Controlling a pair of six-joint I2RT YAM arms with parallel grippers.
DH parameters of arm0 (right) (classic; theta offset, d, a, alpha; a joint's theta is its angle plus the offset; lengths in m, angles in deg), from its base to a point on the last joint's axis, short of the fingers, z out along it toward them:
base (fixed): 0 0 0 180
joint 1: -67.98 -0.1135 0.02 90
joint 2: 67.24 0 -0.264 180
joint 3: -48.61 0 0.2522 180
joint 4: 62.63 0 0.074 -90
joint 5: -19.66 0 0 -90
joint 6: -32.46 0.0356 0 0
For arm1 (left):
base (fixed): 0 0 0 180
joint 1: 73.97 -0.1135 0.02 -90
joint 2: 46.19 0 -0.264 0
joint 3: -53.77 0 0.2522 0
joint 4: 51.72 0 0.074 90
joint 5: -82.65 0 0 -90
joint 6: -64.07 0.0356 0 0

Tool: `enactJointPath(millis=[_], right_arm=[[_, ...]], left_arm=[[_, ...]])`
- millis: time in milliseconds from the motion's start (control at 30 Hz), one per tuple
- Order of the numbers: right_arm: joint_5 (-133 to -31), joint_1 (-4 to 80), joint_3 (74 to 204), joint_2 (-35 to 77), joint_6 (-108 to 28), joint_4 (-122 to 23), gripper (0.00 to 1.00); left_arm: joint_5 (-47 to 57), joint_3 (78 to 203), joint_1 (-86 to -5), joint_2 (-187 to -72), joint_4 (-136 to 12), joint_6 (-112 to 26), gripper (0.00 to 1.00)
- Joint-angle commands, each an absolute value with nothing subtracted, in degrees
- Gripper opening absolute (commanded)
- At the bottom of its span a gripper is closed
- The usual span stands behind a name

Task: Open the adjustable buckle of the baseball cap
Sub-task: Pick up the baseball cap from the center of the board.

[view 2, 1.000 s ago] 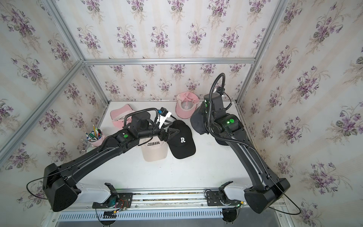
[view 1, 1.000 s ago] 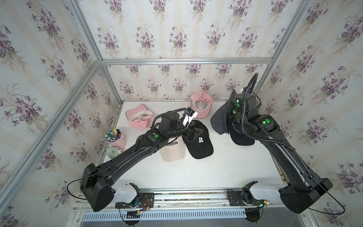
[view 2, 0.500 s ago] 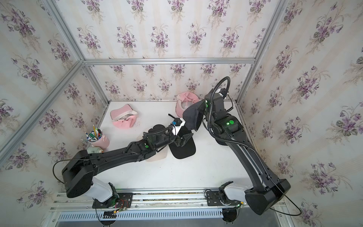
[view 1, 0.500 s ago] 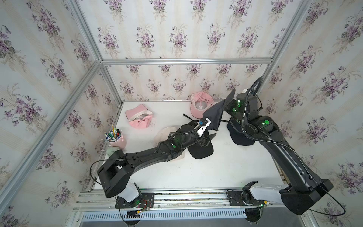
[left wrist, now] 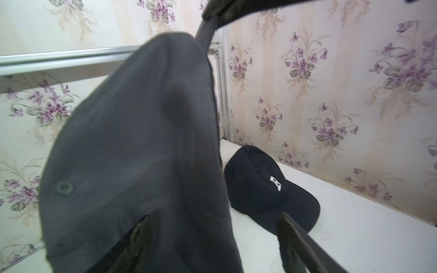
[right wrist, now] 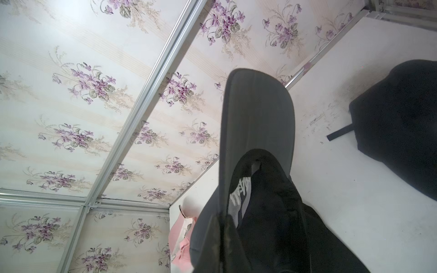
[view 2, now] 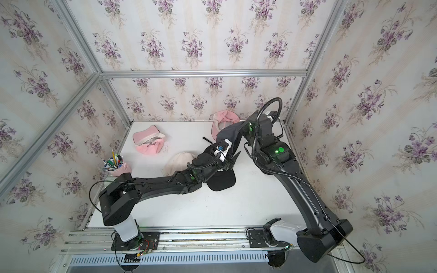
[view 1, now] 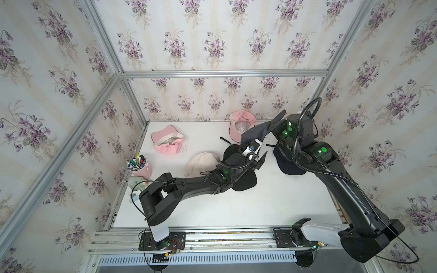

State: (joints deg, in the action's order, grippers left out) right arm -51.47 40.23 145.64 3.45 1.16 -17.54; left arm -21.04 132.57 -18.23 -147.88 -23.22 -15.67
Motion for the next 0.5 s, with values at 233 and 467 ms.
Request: enactJointPath(millis=[233, 467], right_arm=[[-50.3, 40.3, 142.5, 1.2, 5.6, -17.4, 0.0], [-49.7, 40.3, 139.4, -0.6, 5.7, -18.1, 0.0]], left_arm=[[-29.8, 134.1, -18.4, -148.6, -22.0, -10.2, 0.3], [-26.5, 132.3, -18.4, -144.6, -23.7, -7.5, 0.01]])
